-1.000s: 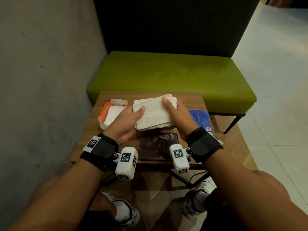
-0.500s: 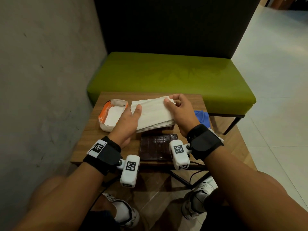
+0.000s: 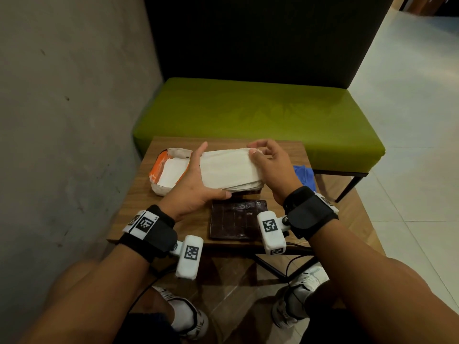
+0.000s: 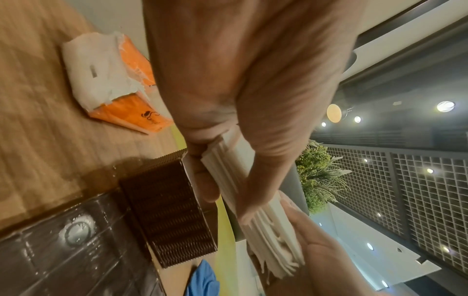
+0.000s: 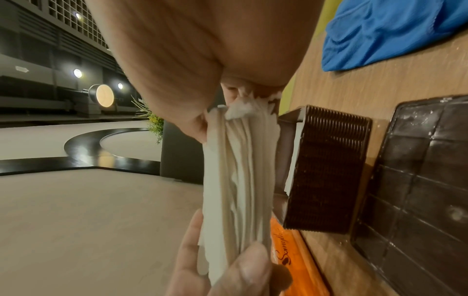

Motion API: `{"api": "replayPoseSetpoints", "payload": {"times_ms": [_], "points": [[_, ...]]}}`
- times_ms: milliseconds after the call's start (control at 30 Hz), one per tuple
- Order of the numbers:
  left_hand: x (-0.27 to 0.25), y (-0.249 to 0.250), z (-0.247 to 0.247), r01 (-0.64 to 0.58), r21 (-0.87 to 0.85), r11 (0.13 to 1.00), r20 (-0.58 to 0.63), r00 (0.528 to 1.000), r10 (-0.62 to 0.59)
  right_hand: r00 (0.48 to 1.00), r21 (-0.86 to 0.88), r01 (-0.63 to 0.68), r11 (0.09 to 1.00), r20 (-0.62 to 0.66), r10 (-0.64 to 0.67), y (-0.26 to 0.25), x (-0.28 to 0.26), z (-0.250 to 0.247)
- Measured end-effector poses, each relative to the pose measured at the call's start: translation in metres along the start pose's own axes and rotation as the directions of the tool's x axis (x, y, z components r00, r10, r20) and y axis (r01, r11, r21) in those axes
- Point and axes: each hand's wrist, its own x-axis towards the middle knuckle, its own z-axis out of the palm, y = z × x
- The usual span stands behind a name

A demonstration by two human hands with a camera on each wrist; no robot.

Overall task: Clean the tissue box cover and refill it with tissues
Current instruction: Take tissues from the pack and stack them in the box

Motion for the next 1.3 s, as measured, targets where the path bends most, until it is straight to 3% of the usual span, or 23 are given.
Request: {"api": "replayPoseSetpoints", "payload": {"times_ms": [300,633,800,1033,1167,1300], "points": [[0.001,-0.001,-0.011,0.028,-0.077,0.997,0.073,0.997,-0.022,0.999,-0.01,-0.028,1.0,0.044,0.029,0.004,-0.002,-0.013],[0.002,0.0,-0.006,0.024,-0.205,0.978,0.109,0.994,-0.002,1.0,-0.022,-0.008,1.0,-0.009,0.008,0.009,-0.001,-0.015],[0.0,0.009,-0.001,-0.062,-0.237,0.969,0.004,0.998,0.065,0.999,-0.016,0.016,1.0,-0.04,-0.016,0.01,0.001,-0.015],[0.0,0.006,0.004,-0.096,-0.226,0.969,-0.152,0.986,0.062,0.989,0.039,0.071,0.997,-0.132,-0.065,0.01,-0.002,-0.011],[0.003,0.005,0.005,-0.072,-0.274,0.959,-0.164,0.986,0.027,0.99,-0.01,0.114,0.993,-0.079,-0.115,0.011,-0.004,-0.014],[0.009,0.004,0.006,-0.021,-0.366,0.931,-0.164,0.986,-0.042,0.984,-0.02,0.118,0.993,-0.129,-0.119,0.013,-0.006,-0.015]]}}
